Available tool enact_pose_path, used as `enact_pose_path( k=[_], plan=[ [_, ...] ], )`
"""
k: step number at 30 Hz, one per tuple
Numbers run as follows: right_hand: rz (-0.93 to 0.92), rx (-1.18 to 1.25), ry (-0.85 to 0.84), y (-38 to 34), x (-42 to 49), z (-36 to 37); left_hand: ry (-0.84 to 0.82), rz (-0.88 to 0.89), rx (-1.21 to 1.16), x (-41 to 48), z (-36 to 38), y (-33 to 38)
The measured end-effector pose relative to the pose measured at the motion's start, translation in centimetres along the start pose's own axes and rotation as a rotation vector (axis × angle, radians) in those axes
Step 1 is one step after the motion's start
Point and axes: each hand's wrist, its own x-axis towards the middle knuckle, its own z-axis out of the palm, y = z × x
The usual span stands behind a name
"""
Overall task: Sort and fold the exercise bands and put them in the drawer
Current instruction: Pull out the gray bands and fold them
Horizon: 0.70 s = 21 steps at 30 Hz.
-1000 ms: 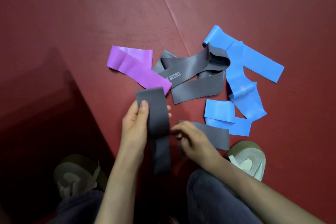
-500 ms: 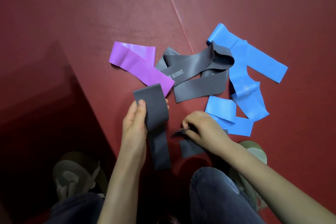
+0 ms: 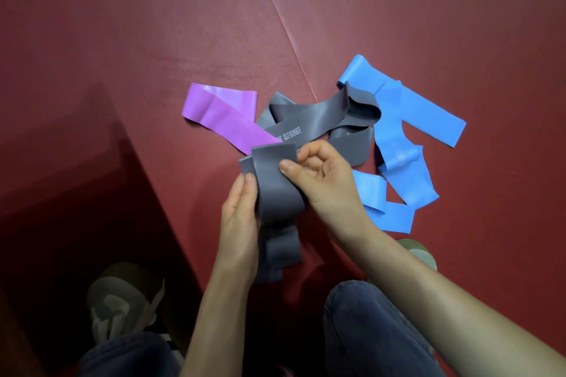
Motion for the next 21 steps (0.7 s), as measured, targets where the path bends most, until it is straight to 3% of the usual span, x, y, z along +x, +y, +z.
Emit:
enact_pose_path(
  k=[7, 11, 15, 21],
  plan=[
    [0.018, -0.133, -0.007, 0.4, -0.6, 0.0, 0.052, -0.042, -0.102, 0.0, -0.1, -0.7],
    [0.029, -0.164, 0.000, 0.6, -0.5, -0.2, 0.069, -0.061, -0.031, 0.0, 0.2, -1.1],
    [0.011, -0.229, 0.026, 0.8, 0.0, -0.3, 0.040, 0.055, 0.156, -0.2, 0.6, -1.4],
    [-0.039, -0.304, 0.012, 1.2, -1.1, 0.6, 0.072, -0.001, 0.098, 0.0, 0.6, -1.4]
  ],
)
